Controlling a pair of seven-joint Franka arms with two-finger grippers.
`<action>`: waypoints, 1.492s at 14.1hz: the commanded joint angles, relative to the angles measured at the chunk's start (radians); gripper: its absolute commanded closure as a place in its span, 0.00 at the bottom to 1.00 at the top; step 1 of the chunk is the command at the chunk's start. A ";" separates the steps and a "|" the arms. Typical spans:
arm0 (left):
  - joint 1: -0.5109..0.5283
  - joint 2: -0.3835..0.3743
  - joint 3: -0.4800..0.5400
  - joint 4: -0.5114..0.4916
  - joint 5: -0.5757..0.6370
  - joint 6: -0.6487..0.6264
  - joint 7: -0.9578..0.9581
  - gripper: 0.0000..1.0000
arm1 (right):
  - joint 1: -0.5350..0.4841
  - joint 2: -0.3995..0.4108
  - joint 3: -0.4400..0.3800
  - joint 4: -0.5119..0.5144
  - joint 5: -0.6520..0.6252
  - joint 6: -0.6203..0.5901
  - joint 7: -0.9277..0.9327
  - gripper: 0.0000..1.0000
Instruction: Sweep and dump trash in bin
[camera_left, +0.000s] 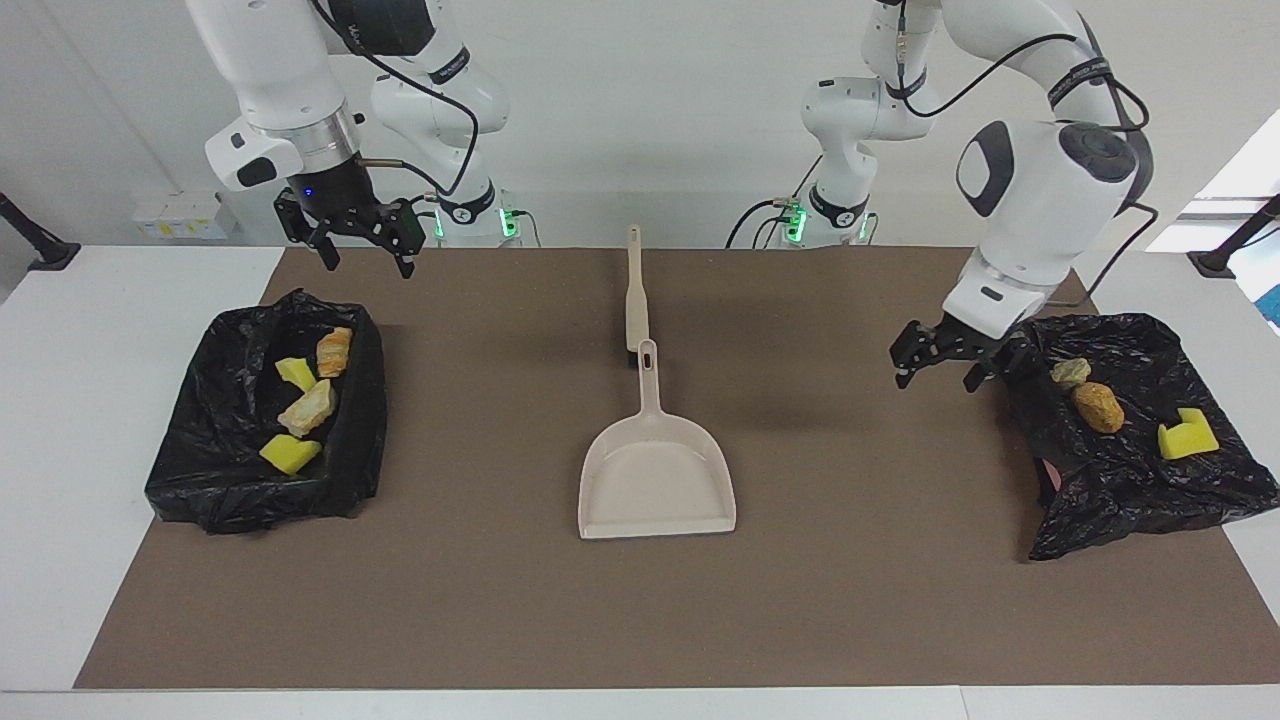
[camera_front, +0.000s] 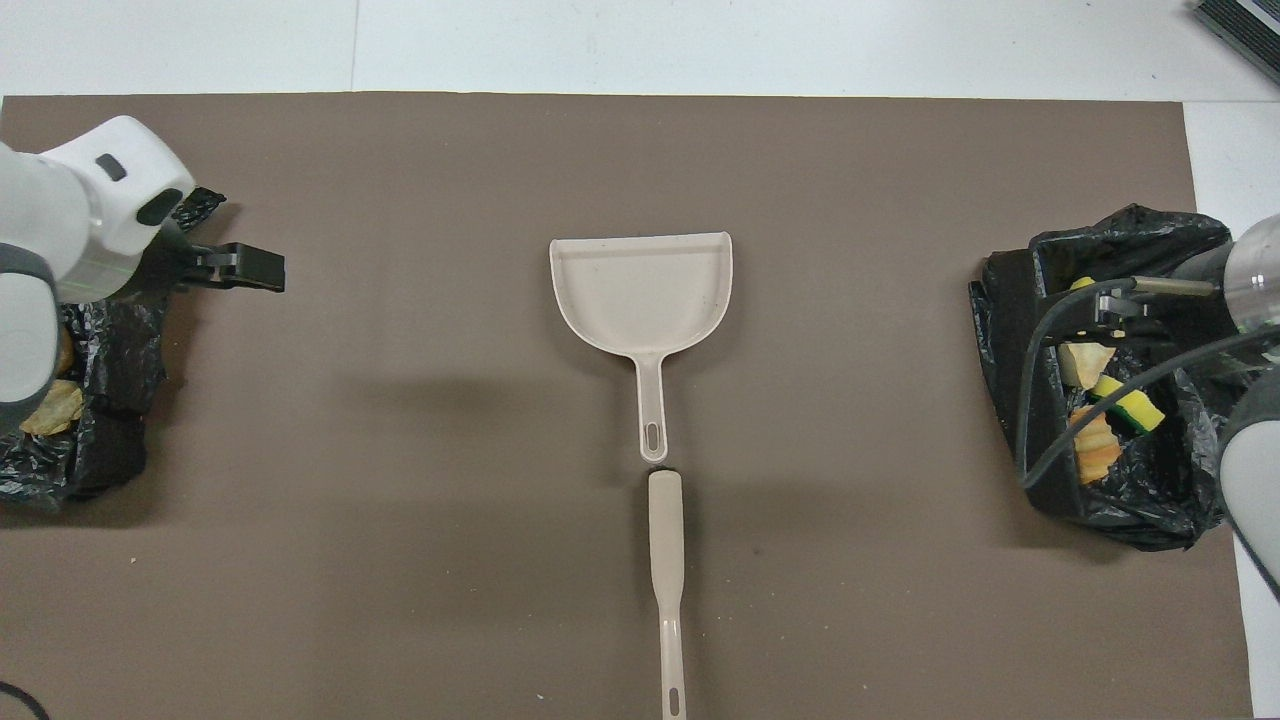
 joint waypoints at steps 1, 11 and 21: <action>0.055 -0.059 -0.005 0.000 0.026 -0.081 0.006 0.00 | -0.016 -0.015 0.007 -0.018 0.021 0.016 -0.026 0.00; 0.087 -0.134 0.005 0.122 0.035 -0.394 -0.043 0.00 | -0.002 -0.012 0.007 -0.011 -0.003 0.035 -0.028 0.00; 0.073 -0.156 0.001 0.092 0.036 -0.384 -0.034 0.00 | -0.004 0.054 0.010 0.117 -0.005 -0.057 -0.025 0.00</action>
